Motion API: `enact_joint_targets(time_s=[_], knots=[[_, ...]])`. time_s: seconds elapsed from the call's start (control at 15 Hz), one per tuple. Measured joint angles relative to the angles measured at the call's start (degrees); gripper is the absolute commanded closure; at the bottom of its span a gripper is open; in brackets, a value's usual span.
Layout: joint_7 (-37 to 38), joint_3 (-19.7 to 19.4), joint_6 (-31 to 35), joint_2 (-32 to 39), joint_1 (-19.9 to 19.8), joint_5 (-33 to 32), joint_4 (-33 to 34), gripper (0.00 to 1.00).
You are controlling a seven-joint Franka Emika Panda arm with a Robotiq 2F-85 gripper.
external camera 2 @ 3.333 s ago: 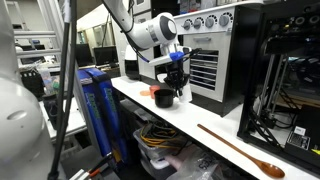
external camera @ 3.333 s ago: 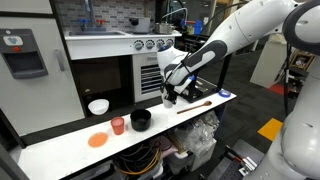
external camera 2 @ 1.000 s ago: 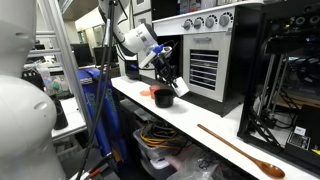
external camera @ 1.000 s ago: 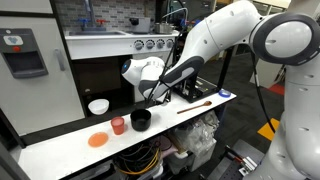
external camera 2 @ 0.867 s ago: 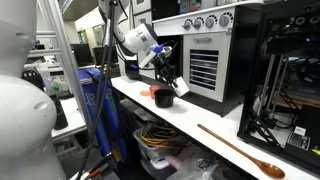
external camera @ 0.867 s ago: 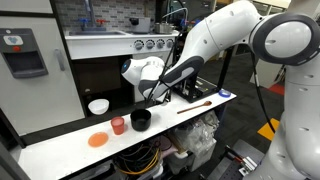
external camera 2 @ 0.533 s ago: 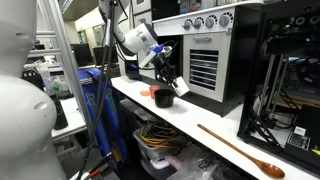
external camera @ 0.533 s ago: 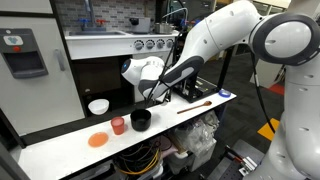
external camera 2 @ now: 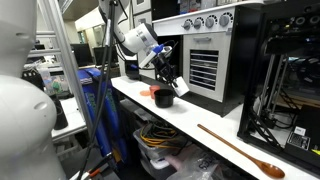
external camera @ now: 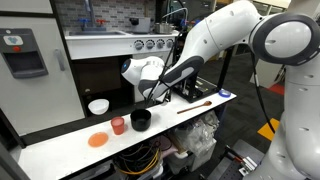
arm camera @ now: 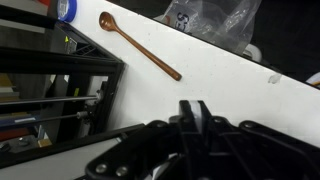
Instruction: Pour the contents of the white cup into the bowl
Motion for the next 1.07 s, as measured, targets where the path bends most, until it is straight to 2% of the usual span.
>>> enact_joint_targets(time_s=[0.47, 0.53, 0.8, 1.07], knots=[[0.0, 0.0, 0.0, 0.0, 0.0, 0.0, 0.0, 0.9], [0.0, 0.0, 0.0, 0.0, 0.0, 0.0, 0.0, 0.98], [0.1, 0.0, -0.2, 0.0, 0.1, 0.0, 0.1, 0.98], [1.7, 0.1, -5.4, 0.3, 1.3, 0.0, 2.0, 0.98]])
